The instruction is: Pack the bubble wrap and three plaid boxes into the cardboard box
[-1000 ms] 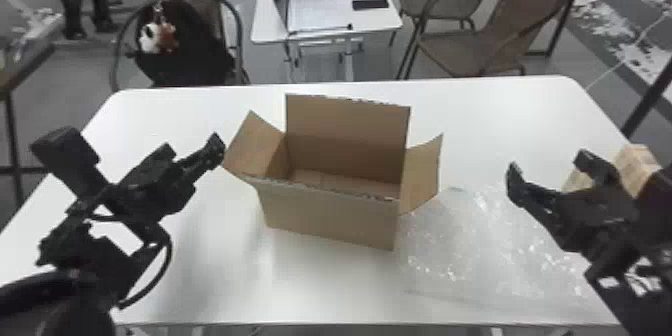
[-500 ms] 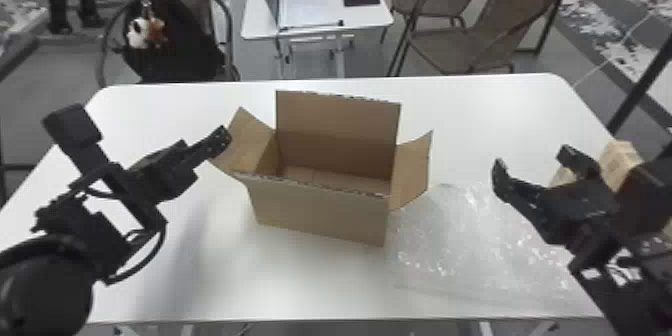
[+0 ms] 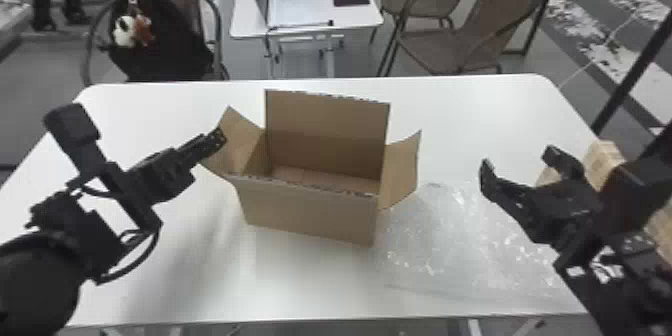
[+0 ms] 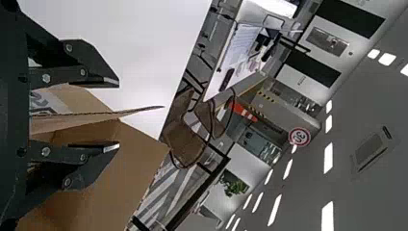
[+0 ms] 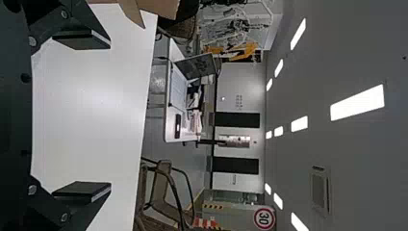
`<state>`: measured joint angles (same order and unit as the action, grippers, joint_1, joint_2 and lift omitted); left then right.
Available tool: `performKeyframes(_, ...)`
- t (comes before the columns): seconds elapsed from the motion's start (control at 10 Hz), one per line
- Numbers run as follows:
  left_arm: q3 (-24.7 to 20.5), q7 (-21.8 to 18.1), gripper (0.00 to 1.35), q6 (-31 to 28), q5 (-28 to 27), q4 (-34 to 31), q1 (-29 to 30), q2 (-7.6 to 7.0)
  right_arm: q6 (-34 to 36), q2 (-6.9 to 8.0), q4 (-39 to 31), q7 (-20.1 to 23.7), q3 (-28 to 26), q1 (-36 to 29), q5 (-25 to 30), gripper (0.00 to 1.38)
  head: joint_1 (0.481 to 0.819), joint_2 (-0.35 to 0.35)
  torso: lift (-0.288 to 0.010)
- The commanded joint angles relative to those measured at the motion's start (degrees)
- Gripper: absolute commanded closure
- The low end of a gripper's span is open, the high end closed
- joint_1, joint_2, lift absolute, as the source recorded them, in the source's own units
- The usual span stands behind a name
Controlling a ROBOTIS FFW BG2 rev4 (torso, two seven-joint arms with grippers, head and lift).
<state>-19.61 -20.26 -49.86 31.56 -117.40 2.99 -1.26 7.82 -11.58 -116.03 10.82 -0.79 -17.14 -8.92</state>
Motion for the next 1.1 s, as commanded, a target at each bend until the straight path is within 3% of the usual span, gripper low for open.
performKeyframes(0.0, -0.43, 0.75, 1.19, 0.03, 2.19, 0.33, 0.17, 0.39, 0.00, -0.02, 0.10, 0.08, 0.00, -0.09, -0.05, 0.24, 0.695, 0.025, -0.174)
performKeyframes(0.5, -1.31, 2.15, 1.21, 3.81, 4.03, 0.33, 2.10, 1.41, 0.53, -0.02, 1.95, 1.31, 1.67, 0.00, -2.24, 0.24, 0.695, 0.031, -0.174)
performKeyframes(0.7, -1.49, 2.94, 1.21, 4.60, 3.94, 0.24, 2.72, 1.41, 5.10, -0.02, 1.25, 1.40, 3.78, 0.09, -4.26, 0.24, 0.695, 0.062, -0.174)
performKeyframes(0.8, -1.58, 3.03, 1.21, 4.77, 3.77, 0.24, 2.89, 1.41, 15.65, 0.07, -4.73, -2.91, 4.22, -0.53, -3.39, 0.24, 0.695, 0.078, -0.174)
performKeyframes(0.9, -1.49, 3.03, 1.21, 4.77, 3.59, 0.24, 2.98, 1.41, 25.75, -0.63, -10.18, -9.85, 4.13, -0.62, -8.31, 0.23, 0.695, 0.084, -0.174)
performKeyframes(1.0, -1.40, 3.38, 1.21, 4.77, 3.42, 0.24, 3.16, 1.41, 36.92, -2.92, -17.30, -24.62, 5.01, -0.09, -14.90, 0.23, 0.695, 0.075, -0.174)
